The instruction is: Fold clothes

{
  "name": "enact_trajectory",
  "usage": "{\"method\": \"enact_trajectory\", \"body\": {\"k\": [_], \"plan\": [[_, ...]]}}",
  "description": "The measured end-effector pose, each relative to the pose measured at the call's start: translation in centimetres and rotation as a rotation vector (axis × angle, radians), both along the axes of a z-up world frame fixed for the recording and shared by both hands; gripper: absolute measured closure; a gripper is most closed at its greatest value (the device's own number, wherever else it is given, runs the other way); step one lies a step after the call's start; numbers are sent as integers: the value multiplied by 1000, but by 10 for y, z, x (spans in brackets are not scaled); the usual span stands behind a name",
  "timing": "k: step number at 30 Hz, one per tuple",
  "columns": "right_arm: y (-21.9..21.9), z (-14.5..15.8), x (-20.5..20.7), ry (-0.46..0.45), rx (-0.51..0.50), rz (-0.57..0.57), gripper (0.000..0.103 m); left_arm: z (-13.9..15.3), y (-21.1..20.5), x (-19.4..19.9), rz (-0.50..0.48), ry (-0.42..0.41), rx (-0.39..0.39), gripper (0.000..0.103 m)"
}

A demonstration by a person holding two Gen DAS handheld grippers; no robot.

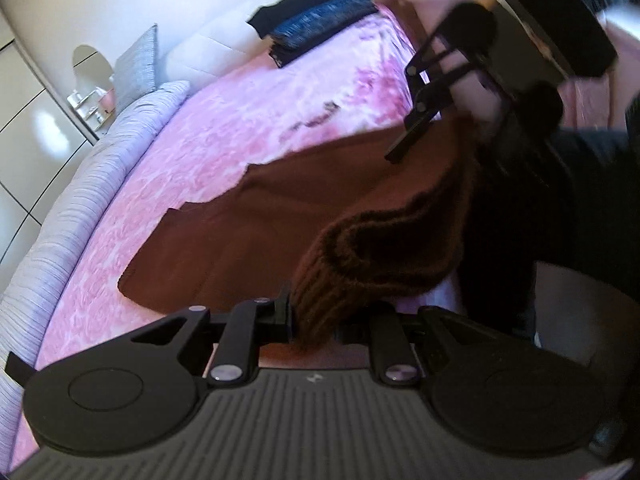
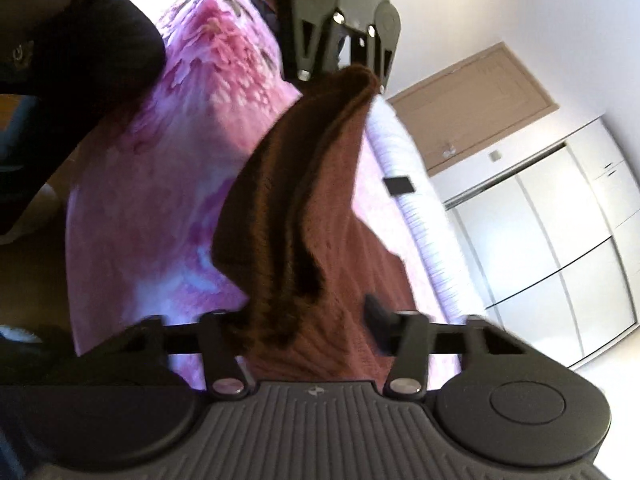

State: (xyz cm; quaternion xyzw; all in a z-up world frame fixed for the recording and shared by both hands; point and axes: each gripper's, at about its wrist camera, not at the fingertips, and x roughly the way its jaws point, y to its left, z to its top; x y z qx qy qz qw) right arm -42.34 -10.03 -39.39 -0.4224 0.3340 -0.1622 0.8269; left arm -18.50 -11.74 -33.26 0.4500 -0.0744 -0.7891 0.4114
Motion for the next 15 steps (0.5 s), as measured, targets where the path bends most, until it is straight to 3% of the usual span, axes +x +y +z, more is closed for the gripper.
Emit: {"method": "enact_trajectory", "body": {"k": [1,8,12,15], "plan": [[0,2,0,15,5,-9,88,-4,3,-2,-4,-18,0,89],[20,45,-15,72,133,-22,89,0,47,-5,-50,-2,69,91],[40,70,-29,111,254,8,89,17,62,7,-36,122,132,90],[33,94,-32,96,313,8,89,40,46,27,5,247,133,90]]}}
